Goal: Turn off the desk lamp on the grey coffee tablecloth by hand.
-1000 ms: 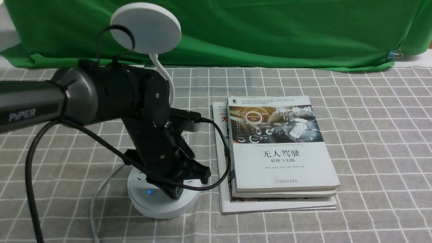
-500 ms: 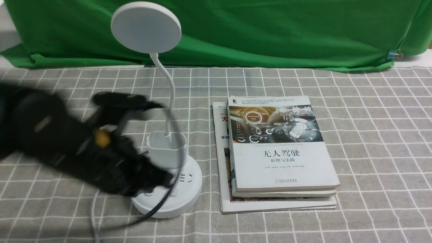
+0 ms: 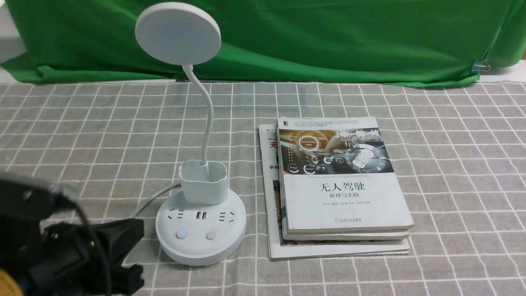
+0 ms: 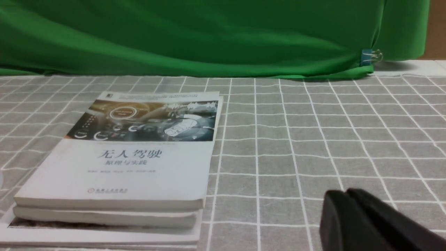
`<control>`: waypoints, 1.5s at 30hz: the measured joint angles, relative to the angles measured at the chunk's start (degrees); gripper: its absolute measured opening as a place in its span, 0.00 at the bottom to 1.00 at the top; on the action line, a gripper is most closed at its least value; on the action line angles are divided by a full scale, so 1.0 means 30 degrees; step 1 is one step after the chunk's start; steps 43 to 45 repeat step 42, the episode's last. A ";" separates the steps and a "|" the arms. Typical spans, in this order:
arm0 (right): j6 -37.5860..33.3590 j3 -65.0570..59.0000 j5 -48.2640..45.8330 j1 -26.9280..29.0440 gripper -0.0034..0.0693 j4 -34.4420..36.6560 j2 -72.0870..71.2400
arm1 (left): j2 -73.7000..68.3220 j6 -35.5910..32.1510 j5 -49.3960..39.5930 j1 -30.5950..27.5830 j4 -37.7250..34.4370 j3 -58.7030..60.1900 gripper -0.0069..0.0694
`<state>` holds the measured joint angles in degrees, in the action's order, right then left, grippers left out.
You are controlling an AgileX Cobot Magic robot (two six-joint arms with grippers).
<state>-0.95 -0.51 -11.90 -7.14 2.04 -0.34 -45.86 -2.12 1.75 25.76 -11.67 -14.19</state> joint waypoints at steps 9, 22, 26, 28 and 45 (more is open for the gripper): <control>0.0000 0.0000 0.0000 0.0000 0.10 0.0000 0.0000 | 0.2053 -0.1703 0.3690 -0.0748 0.0730 0.1480 0.11; 0.0000 0.0000 0.0000 0.0000 0.10 0.0000 0.0000 | 1.4119 -0.1834 0.0572 -0.8756 0.1422 0.4827 0.11; 0.0000 0.0000 0.0039 0.0000 0.10 0.0000 0.0000 | 1.5228 -0.1349 -0.2253 -0.9348 0.1336 0.4827 0.11; 0.0000 0.0000 -0.0004 0.0000 0.10 0.0000 0.0000 | 1.5293 -0.1116 -0.3899 -0.9366 0.1354 0.4827 0.11; 0.0000 0.0000 -0.0003 0.0000 0.10 0.0000 0.0000 | 1.5318 -0.0919 -0.5245 -0.9366 0.1337 0.4867 0.12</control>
